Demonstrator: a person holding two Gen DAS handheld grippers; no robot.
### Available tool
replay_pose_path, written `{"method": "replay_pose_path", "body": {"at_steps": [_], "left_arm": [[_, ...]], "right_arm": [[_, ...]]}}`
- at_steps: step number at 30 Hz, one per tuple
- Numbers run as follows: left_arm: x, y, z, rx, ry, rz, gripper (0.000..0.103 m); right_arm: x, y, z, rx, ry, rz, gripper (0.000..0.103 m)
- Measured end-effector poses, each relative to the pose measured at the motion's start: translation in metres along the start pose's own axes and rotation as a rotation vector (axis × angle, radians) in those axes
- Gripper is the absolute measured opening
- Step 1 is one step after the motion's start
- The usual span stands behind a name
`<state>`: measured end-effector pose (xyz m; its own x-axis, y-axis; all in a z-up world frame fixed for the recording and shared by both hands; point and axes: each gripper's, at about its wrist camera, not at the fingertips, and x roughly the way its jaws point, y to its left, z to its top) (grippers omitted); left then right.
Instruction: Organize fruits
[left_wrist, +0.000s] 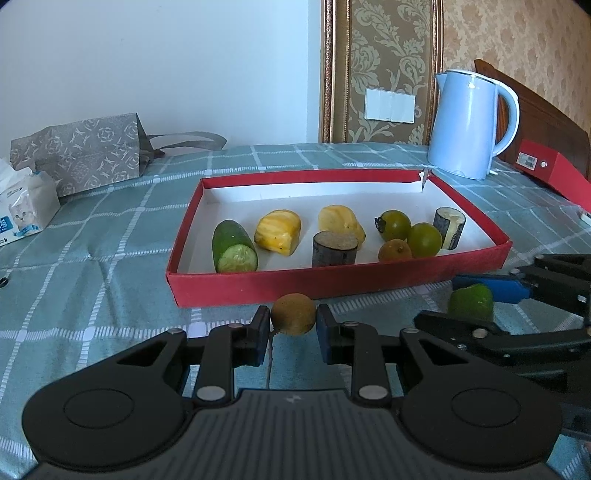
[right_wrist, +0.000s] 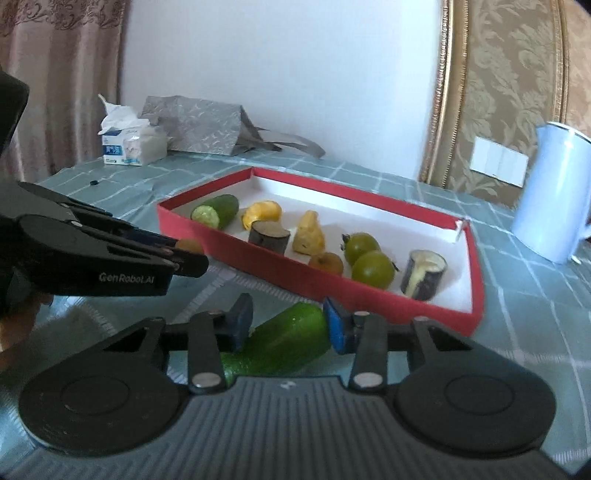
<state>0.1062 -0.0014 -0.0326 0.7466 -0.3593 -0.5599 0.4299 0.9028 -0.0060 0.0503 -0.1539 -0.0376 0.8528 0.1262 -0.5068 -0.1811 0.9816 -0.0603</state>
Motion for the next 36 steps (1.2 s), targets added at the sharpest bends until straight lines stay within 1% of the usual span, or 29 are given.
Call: {"method": "replay_pose_path", "body": {"at_steps": [1, 2, 4, 5, 6, 8, 10, 12, 15, 18, 22, 24, 26, 27, 28, 29, 33, 36], "left_arm": [[0.0, 0.0, 0.0, -0.001, 0.0, 0.001, 0.026], [0.0, 0.0, 0.0, -0.004, -0.001, 0.003, 0.026], [-0.001, 0.002, 0.0, -0.01, -0.002, 0.003, 0.026], [-0.001, 0.002, 0.001, -0.013, -0.003, 0.003, 0.026], [-0.001, 0.003, 0.001, -0.015, -0.005, 0.002, 0.026], [-0.001, 0.003, 0.001, -0.018, -0.003, -0.002, 0.026], [-0.001, 0.004, 0.001, -0.018, -0.001, -0.002, 0.026], [-0.001, 0.005, 0.001, -0.023, 0.002, -0.008, 0.026], [-0.002, 0.006, 0.002, -0.029, -0.003, -0.015, 0.026], [-0.003, 0.006, 0.001, -0.032, -0.005, -0.015, 0.026], [-0.006, 0.01, 0.002, -0.05, -0.02, -0.012, 0.026], [-0.007, 0.013, 0.003, -0.064, -0.026, -0.012, 0.026], [-0.007, 0.015, 0.004, -0.075, -0.031, -0.006, 0.026], [-0.008, 0.017, 0.004, -0.084, -0.033, -0.005, 0.026], [-0.008, 0.019, 0.004, -0.091, -0.033, -0.007, 0.026], [-0.008, 0.02, 0.004, -0.098, -0.033, -0.007, 0.026], [-0.009, 0.023, 0.005, -0.112, -0.034, -0.008, 0.026], [-0.009, 0.022, 0.005, -0.111, -0.036, -0.007, 0.026]], "right_arm": [[0.003, -0.001, 0.002, 0.003, 0.002, 0.007, 0.04], [0.007, -0.001, 0.003, 0.006, 0.011, 0.015, 0.043], [0.012, -0.007, 0.004, 0.049, 0.022, 0.021, 0.045], [0.012, -0.01, 0.003, 0.074, 0.026, 0.021, 0.052], [0.008, -0.014, 0.003, 0.101, 0.021, 0.021, 0.055], [-0.002, -0.021, 0.001, 0.155, 0.001, -0.017, 0.071], [-0.014, -0.03, -0.001, 0.228, -0.001, -0.04, 0.078], [-0.023, -0.039, -0.008, 0.3, 0.046, -0.044, 0.078], [-0.03, -0.042, -0.017, 0.368, 0.08, 0.006, 0.077], [-0.026, -0.038, -0.017, 0.374, 0.086, 0.024, 0.077], [-0.007, -0.025, -0.013, 0.37, 0.131, 0.056, 0.077], [0.0, -0.015, -0.009, 0.344, 0.129, 0.034, 0.077], [0.007, -0.008, -0.004, 0.334, 0.122, 0.029, 0.075], [0.01, -0.004, -0.002, 0.305, 0.118, 0.013, 0.073], [0.014, 0.0, 0.0, 0.269, 0.115, -0.005, 0.063], [0.017, 0.002, 0.002, 0.236, 0.115, -0.022, 0.058], [0.019, 0.015, 0.006, 0.111, 0.098, -0.039, 0.057], [0.017, 0.018, 0.007, 0.072, 0.09, -0.043, 0.056]]}}
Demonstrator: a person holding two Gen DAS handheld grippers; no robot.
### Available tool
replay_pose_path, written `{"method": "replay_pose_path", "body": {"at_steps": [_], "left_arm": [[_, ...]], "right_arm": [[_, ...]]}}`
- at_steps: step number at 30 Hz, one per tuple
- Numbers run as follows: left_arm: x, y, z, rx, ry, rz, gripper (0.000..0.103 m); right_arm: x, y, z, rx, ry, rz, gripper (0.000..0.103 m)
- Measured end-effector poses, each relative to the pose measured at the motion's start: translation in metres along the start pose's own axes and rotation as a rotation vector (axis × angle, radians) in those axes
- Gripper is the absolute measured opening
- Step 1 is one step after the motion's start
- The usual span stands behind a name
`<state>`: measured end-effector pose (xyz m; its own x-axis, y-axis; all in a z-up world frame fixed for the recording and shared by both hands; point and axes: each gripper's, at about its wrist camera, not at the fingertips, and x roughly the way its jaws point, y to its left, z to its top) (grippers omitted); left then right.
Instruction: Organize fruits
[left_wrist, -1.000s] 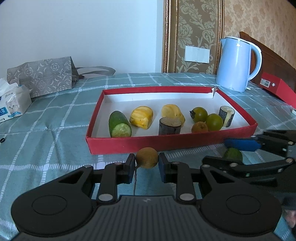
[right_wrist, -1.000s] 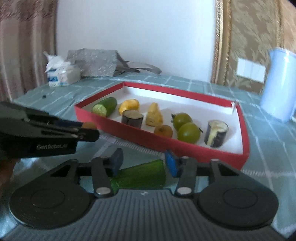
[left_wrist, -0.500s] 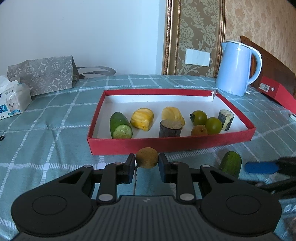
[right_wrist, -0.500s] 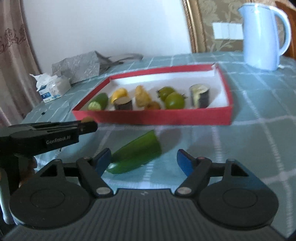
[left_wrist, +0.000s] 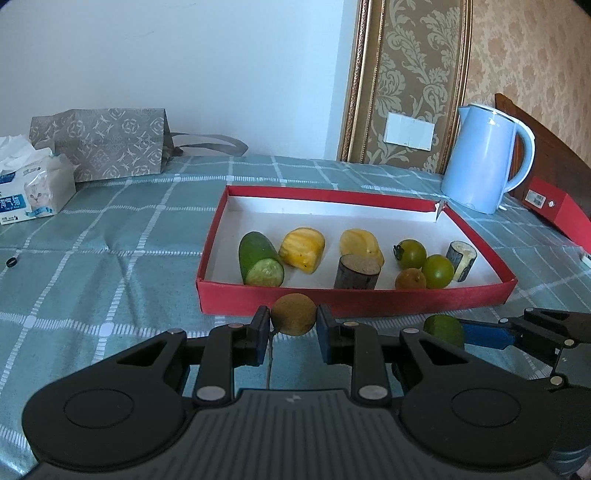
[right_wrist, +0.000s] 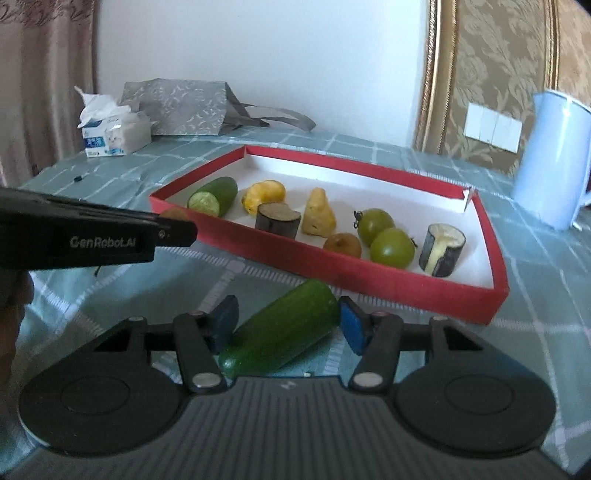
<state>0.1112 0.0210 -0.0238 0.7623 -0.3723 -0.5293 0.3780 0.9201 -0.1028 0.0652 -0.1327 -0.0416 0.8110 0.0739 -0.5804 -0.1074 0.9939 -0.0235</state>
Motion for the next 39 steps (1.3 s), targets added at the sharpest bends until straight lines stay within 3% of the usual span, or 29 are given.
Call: {"method": "replay_pose_path", "body": {"at_steps": [7, 25, 32, 35, 39], "left_arm": [[-0.002, -0.003, -0.001, 0.015, -0.01, -0.007, 0.026], [-0.006, -0.007, 0.013, 0.01, -0.072, -0.03, 0.026], [0.018, -0.011, 0.047, 0.024, -0.081, -0.02, 0.026], [0.041, -0.009, 0.057, 0.019, -0.054, 0.01, 0.026], [0.061, -0.008, 0.059, 0.021, -0.028, 0.049, 0.026]], "right_arm": [[-0.008, -0.011, 0.006, -0.021, -0.034, -0.02, 0.041], [-0.026, -0.043, 0.003, 0.038, -0.154, 0.012, 0.035], [-0.032, -0.047, 0.004, 0.045, -0.191, -0.006, 0.032], [-0.033, -0.047, 0.004, 0.018, -0.21, -0.052, 0.014], [-0.029, -0.059, 0.006, 0.076, -0.187, -0.046, 0.014]]}}
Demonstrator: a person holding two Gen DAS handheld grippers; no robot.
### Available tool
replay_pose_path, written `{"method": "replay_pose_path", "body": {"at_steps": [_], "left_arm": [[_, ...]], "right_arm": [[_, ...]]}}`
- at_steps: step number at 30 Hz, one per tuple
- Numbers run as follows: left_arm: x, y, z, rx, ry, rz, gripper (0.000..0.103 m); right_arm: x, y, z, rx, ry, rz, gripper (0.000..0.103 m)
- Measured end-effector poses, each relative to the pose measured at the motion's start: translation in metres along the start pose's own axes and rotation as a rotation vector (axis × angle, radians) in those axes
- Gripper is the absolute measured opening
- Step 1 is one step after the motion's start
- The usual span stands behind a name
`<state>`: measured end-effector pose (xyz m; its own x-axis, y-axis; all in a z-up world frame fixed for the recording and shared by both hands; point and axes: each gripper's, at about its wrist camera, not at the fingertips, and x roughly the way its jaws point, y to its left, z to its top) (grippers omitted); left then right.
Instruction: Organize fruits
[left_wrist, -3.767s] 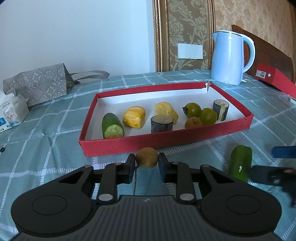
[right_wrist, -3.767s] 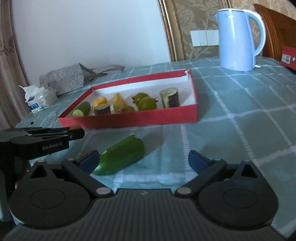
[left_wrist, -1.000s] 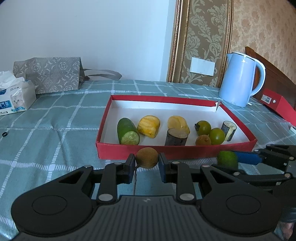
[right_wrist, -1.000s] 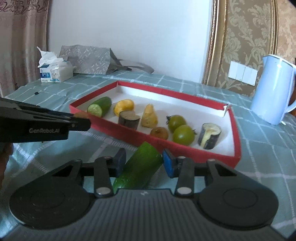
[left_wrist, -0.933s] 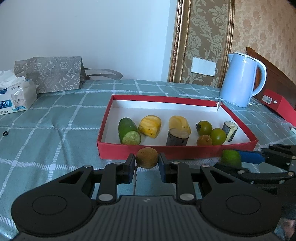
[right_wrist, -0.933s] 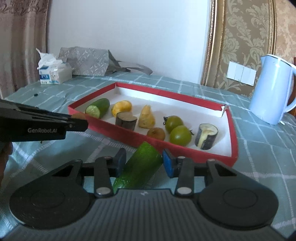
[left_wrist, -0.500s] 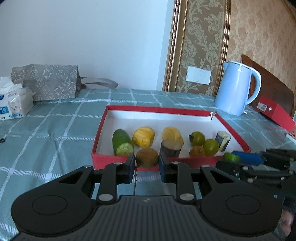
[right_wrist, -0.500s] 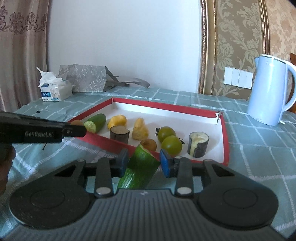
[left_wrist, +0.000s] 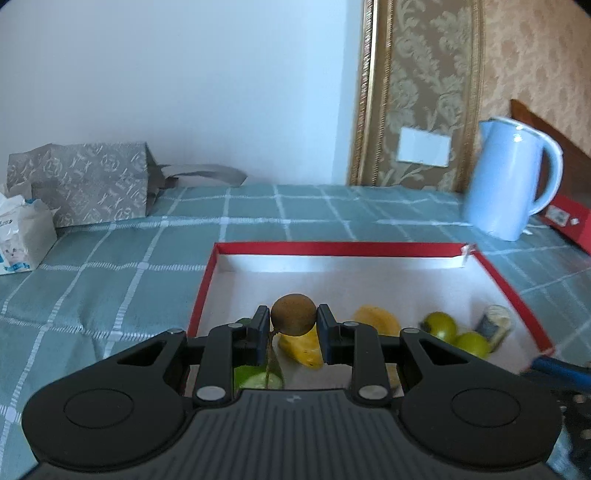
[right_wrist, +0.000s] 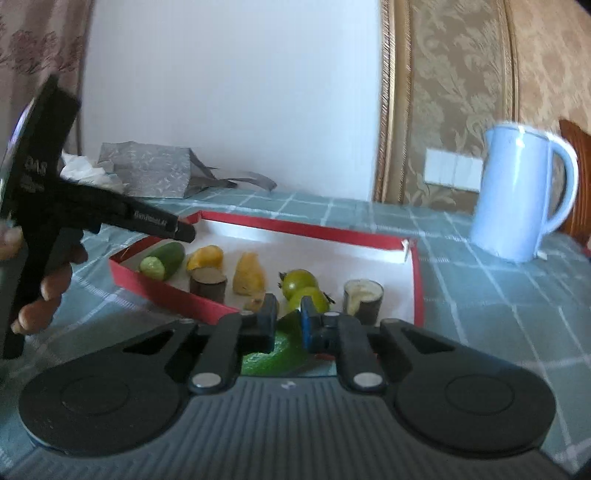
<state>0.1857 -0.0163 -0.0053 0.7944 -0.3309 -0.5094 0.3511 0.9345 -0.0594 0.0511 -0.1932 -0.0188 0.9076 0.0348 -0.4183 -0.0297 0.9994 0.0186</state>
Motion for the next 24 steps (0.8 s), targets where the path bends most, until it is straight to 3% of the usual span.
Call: {"method": "replay_pose_path", "body": {"at_steps": [3, 5, 7, 9, 11, 13, 14, 17, 19, 24], "left_arm": [[0.003, 0.0, -0.004, 0.007, -0.002, 0.007, 0.027], [0.002, 0.0, -0.004, 0.013, -0.007, 0.011, 0.027], [0.002, 0.002, -0.003, 0.004, -0.009, 0.003, 0.027], [0.003, 0.002, -0.003, 0.004, -0.007, 0.005, 0.029], [0.004, 0.002, -0.004, 0.007, -0.005, 0.003, 0.043], [0.0, 0.003, -0.004, 0.003, -0.028, 0.004, 0.077], [-0.004, 0.004, -0.005, -0.002, -0.053, 0.01, 0.079], [-0.019, 0.004, -0.005, 0.013, -0.121, 0.042, 0.082], [-0.029, 0.005, -0.007, 0.0, -0.151, 0.061, 0.087], [-0.055, 0.006, -0.02, -0.001, -0.176, 0.081, 0.087]], "right_arm": [[0.004, -0.022, 0.002, 0.122, 0.038, 0.04, 0.014], [0.005, -0.041, 0.001, 0.237, 0.061, 0.071, 0.022], [0.003, -0.055, -0.001, 0.313, 0.074, 0.108, 0.022], [0.001, -0.062, -0.004, 0.349, 0.088, 0.125, 0.035], [-0.004, -0.063, -0.009, 0.349, 0.093, 0.109, 0.06], [-0.01, -0.061, -0.012, 0.323, 0.089, 0.079, 0.072], [-0.013, -0.06, -0.013, 0.316, 0.089, 0.067, 0.077], [-0.027, -0.057, -0.014, 0.305, 0.071, 0.039, 0.085], [-0.031, -0.053, -0.016, 0.282, 0.094, 0.037, 0.085], [-0.024, -0.042, -0.024, 0.284, 0.158, 0.042, 0.085]]}}
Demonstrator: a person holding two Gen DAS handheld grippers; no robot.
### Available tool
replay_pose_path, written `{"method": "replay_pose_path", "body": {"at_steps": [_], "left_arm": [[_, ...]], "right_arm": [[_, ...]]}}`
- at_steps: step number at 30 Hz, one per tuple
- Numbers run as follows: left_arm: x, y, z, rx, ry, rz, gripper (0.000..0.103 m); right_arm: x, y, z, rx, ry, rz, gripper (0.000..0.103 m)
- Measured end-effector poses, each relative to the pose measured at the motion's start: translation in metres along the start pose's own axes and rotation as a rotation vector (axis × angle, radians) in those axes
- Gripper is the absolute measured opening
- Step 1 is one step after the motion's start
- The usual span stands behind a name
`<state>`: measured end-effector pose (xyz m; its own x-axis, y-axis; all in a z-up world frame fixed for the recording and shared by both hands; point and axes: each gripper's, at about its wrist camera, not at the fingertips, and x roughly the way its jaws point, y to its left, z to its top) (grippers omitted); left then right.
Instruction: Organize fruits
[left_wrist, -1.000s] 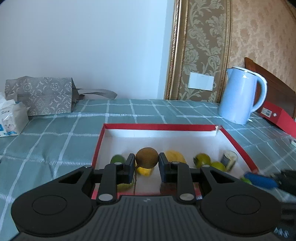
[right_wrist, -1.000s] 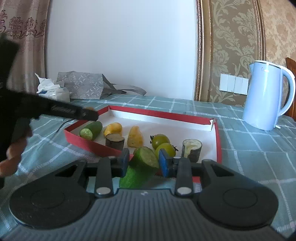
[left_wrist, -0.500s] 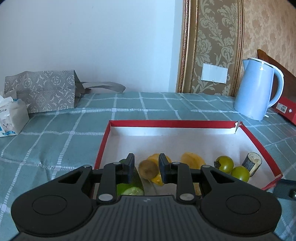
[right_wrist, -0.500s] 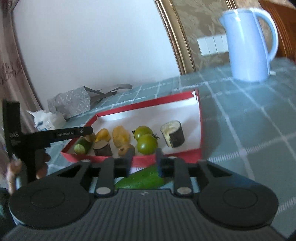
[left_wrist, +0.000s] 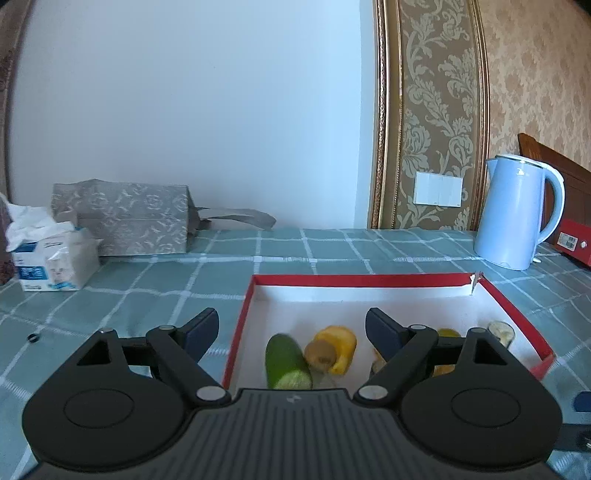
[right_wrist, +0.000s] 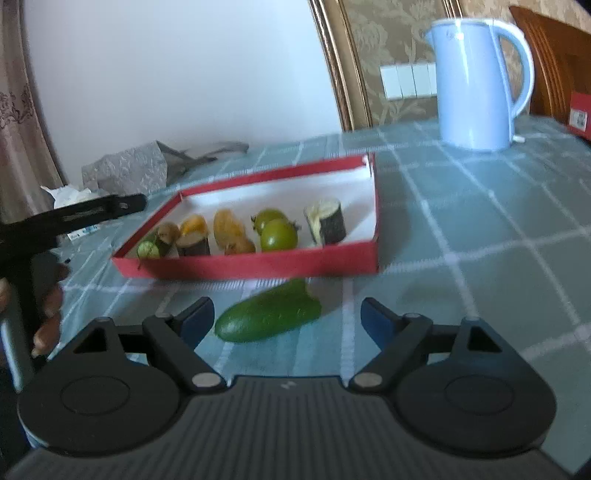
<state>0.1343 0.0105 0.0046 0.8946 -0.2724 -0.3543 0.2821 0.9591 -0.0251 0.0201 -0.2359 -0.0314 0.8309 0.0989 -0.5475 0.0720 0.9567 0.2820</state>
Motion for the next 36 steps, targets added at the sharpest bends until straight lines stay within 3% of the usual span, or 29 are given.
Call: {"method": "replay_pose_path", "body": {"at_steps": [6, 9, 13, 21, 22, 24, 36], "left_arm": [[-0.024, 0.002, -0.012, -0.012, 0.002, 0.015, 0.087], [-0.028, 0.001, -0.014, -0.003, -0.004, 0.049, 0.087], [-0.026, 0.005, -0.016, -0.012, 0.006, 0.06, 0.088], [-0.018, 0.021, -0.016, -0.095, 0.061, 0.067, 0.088], [-0.017, 0.023, -0.016, -0.105, 0.065, 0.069, 0.088], [-0.016, 0.026, -0.016, -0.119, 0.072, 0.073, 0.088], [-0.013, 0.028, -0.017, -0.117, 0.082, 0.075, 0.088]], "right_arm": [[0.021, 0.001, -0.001, 0.121, 0.047, 0.054, 0.086], [0.029, 0.006, 0.001, 0.152, 0.034, 0.029, 0.086], [0.043, 0.02, 0.005, 0.12, 0.041, -0.033, 0.088], [0.066, 0.056, 0.003, -0.083, 0.045, -0.198, 0.089], [0.069, 0.06, 0.001, -0.121, 0.047, -0.221, 0.088], [0.07, 0.064, 0.0, -0.153, 0.037, -0.253, 0.075], [0.051, 0.058, -0.002, -0.164, 0.017, -0.184, 0.072]]}}
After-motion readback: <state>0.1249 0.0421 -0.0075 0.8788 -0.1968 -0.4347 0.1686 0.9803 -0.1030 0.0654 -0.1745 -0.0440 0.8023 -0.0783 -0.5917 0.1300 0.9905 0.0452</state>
